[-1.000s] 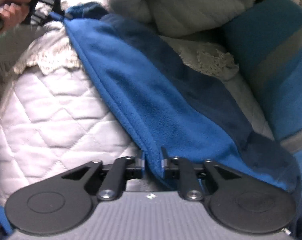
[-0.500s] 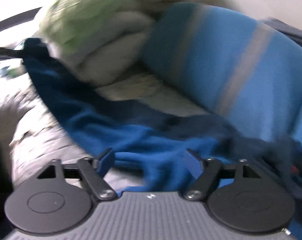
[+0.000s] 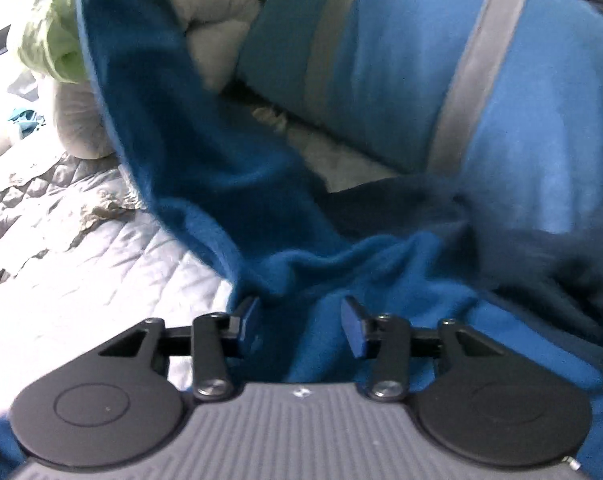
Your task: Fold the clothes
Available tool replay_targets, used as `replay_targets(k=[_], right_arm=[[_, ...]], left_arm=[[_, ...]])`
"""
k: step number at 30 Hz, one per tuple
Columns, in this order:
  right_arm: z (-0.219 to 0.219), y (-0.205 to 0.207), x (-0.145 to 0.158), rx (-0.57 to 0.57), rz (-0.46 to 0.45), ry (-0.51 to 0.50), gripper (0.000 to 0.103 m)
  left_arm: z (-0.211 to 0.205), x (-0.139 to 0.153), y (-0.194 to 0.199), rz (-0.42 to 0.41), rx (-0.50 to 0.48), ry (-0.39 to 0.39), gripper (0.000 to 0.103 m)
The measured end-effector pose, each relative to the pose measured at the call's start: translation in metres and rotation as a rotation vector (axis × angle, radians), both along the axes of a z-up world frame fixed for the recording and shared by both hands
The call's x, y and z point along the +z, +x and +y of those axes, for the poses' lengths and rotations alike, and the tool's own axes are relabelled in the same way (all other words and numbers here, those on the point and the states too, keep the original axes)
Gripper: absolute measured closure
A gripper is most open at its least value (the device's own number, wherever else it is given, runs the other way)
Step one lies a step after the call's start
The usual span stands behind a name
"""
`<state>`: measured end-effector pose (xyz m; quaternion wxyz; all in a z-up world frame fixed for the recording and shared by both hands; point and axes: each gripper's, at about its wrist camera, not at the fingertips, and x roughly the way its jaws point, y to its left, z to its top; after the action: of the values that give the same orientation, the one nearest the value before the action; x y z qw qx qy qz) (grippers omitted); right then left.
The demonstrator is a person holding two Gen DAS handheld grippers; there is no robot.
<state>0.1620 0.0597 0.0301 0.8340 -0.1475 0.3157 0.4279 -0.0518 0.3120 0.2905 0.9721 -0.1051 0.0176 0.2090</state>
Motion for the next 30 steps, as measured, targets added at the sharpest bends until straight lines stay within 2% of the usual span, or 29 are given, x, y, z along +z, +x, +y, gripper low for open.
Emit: replay_targets(k=[3, 6, 8, 10, 13, 19, 25, 30], right_arm=[[0.031, 0.009, -0.017, -0.030, 0.015, -0.020, 0.056], [0.047, 0.020, -0.028, -0.094, 0.052, -0.008, 0.048], [0.048, 0.026, -0.032, -0.125, 0.079, 0.009, 0.037], [0.043, 0.029, -0.032, -0.142, 0.105, 0.026, 0.034], [0.025, 0.029, -0.017, -0.164, 0.158, 0.059, 0.010], [-0.061, 0.001, 0.037, -0.170, 0.214, 0.137, 0.002], [-0.169, -0.064, 0.096, -0.197, 0.127, 0.105, 0.000], [-0.268, -0.104, 0.128, -0.314, 0.128, 0.135, 0.000]], left_arm=[[-0.022, 0.018, 0.006, -0.033, -0.058, 0.029, 0.096], [-0.058, 0.027, 0.010, -0.032, -0.159, 0.080, 0.096], [-0.087, 0.025, 0.011, -0.023, -0.212, 0.136, 0.096], [-0.113, 0.023, 0.012, -0.013, -0.264, 0.177, 0.096], [-0.143, 0.020, 0.017, 0.018, -0.344, 0.183, 0.096], [-0.189, 0.019, 0.022, 0.033, -0.462, 0.208, 0.096], [-0.242, 0.020, 0.037, 0.069, -0.552, 0.229, 0.095], [-0.299, 0.004, 0.046, 0.111, -0.641, 0.250, 0.095]])
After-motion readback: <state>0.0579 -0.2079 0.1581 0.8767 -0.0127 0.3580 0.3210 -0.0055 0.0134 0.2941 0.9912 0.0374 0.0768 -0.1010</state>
